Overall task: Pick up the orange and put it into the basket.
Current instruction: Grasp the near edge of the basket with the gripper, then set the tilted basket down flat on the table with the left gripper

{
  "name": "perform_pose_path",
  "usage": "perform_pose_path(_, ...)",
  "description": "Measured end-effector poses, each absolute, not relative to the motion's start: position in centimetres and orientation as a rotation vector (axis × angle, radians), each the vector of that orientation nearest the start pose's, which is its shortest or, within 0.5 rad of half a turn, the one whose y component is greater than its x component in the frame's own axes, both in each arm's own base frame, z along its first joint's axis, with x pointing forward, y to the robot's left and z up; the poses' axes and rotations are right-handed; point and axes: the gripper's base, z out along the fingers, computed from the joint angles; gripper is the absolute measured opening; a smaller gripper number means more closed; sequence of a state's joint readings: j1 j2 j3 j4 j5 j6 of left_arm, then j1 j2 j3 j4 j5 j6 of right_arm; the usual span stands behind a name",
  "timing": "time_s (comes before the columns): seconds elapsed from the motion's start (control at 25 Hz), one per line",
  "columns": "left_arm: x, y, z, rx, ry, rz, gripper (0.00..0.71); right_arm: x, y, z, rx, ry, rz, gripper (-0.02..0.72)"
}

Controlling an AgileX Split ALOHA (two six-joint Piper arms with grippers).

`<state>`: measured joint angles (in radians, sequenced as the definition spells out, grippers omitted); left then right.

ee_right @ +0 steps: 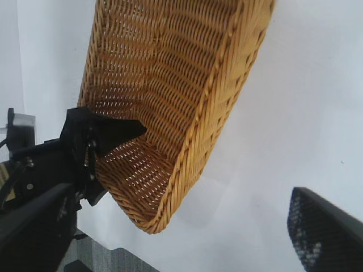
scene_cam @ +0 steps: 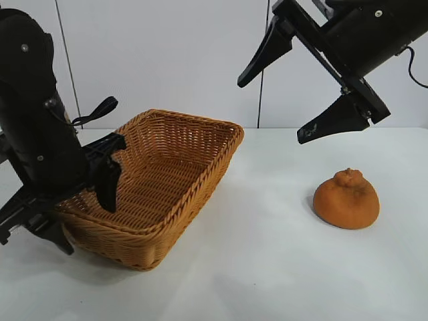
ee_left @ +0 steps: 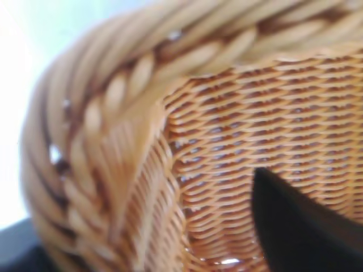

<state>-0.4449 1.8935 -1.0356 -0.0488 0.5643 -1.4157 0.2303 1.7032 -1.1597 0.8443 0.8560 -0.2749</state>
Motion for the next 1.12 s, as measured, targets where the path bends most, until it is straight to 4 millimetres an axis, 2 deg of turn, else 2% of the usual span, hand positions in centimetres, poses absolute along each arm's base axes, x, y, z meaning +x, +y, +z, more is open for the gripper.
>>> perform_pose_path(0.12,30.8,-15.0,13.1,-1.455,2.635,-0.314,0.167,32.3,12.9,24.0,-0.020,2.718,0.988,0.694)
perform_pose_path(0.16,30.9,-15.0,13.1,-1.469,2.626,-0.321,0.118,32.3,12.9,24.0,-0.020,2.718,0.988,0.694)
perform_pose_path(0.2,31.0,-14.9,13.1,-1.487,2.612,-0.335,0.103,32.3,12.9,24.0,-0.020,2.718,0.988,0.694)
perform_pose_path(0.4,31.4,-14.7,13.4,-1.550,2.598,-0.402,0.094,32.3,12.9,24.0,-0.023,2.720,0.988,0.694)
perform_pose_path(0.56,32.9,-13.9,14.6,-1.520,2.625,-0.485,0.089,32.3,12.8,24.0,-0.024,2.720,0.987,0.694)
perform_pose_path(0.88,35.9,-11.6,17.4,-1.366,2.662,-0.599,0.087,32.2,12.8,23.9,-0.029,2.723,0.980,0.694)
perform_pose_path(1.12,36.7,-9.4,17.7,-1.270,2.686,-0.583,0.087,32.2,12.8,23.9,-0.029,2.723,0.980,0.694)
